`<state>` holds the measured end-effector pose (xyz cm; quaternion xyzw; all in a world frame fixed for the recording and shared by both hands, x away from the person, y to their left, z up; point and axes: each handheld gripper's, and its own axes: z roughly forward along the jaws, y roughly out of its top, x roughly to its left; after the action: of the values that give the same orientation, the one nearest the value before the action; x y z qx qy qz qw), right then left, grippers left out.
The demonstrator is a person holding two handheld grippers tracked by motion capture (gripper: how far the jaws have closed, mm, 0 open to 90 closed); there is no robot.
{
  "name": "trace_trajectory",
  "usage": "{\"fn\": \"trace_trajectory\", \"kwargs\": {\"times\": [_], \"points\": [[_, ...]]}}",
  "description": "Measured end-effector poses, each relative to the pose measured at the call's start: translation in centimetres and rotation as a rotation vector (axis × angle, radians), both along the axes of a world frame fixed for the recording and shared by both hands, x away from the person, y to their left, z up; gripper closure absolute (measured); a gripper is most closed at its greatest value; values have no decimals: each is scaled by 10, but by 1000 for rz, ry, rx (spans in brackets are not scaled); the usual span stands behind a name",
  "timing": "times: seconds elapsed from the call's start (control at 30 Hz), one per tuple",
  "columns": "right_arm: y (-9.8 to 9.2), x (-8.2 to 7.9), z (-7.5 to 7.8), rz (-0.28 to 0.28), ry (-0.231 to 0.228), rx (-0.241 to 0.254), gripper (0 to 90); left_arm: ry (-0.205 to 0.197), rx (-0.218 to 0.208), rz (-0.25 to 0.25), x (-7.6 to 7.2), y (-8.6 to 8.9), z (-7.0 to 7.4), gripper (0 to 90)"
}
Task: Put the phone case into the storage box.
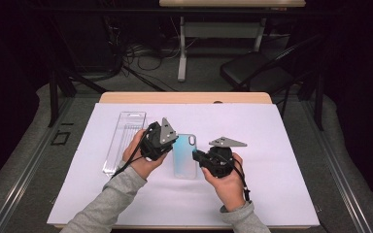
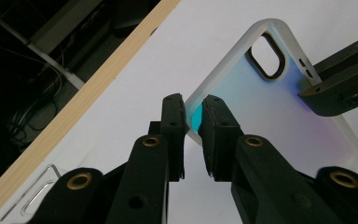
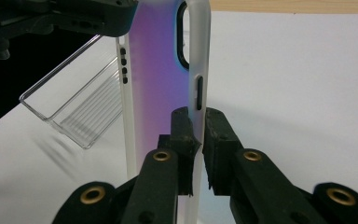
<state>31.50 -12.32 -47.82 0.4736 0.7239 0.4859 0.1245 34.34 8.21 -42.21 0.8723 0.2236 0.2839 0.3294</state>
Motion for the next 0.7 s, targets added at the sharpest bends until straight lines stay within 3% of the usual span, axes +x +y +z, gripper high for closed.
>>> {"fn": "trace_trajectory", "kwargs": {"times": [0.7], "points": [[0, 0, 0, 2, 3, 1, 830, 11, -1, 5, 0, 0, 0, 803]]}}
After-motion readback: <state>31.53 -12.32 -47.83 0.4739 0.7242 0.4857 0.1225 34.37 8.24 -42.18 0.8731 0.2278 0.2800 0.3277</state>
